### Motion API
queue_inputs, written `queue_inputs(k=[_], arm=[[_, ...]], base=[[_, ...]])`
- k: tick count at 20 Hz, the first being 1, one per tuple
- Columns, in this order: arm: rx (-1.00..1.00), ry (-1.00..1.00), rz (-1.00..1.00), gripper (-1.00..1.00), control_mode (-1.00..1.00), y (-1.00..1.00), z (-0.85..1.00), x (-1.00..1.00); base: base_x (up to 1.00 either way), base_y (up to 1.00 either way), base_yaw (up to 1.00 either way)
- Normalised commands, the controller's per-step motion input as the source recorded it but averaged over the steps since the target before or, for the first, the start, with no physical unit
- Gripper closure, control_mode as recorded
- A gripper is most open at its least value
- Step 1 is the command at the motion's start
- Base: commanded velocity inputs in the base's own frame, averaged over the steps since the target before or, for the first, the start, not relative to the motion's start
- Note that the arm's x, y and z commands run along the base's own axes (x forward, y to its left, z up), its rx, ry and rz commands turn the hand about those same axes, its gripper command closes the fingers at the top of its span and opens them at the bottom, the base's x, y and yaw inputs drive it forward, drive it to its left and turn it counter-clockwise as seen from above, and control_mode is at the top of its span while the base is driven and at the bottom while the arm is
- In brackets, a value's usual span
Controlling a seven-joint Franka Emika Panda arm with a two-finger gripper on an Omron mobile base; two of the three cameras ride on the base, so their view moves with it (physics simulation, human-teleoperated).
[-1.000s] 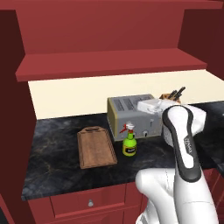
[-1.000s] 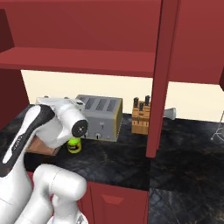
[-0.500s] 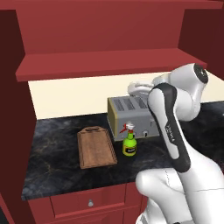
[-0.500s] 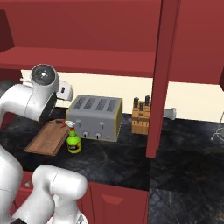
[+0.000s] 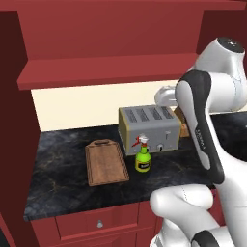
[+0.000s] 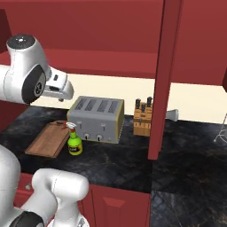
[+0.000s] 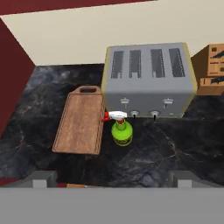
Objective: Grab the spray bottle from the cabinet, then place it next to the cutting board for sanitizing. Then grab the dish brush from the countertop next to the sink and place it next to the cutting board.
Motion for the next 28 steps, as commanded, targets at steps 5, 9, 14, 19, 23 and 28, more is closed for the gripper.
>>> queue_inputs(k=[5, 9, 14, 19, 23, 28], arm=[[-0.12, -0.01, -0.06, -1.00, -1.00, -0.23, -0.36, -0.81], [-0.05, -0.12, -0.04, -1.00, -1.00, -0.36, -0.27, -0.88], [0.00, -0.11, 0.00, -1.00, -1.00, -0.08, -0.11, -0.54], [0.00, -0.19, 0.00, -1.00, -1.00, -0.03, 0.01, -0.17], [0.00, -0.14, 0.00, -1.00, 1.00, 0.00, 0.05, -0.06], [0.00, 0.00, 0.00, -1.00, 1.00, 0.00, 0.00, 0.00]], base=[[0.00, 0.00, 0.00], [0.00, 0.00, 0.00], [0.00, 0.00, 0.00], [0.00, 0.00, 0.00], [-0.21, 0.00, 0.00], [-0.96, 0.00, -0.05]])
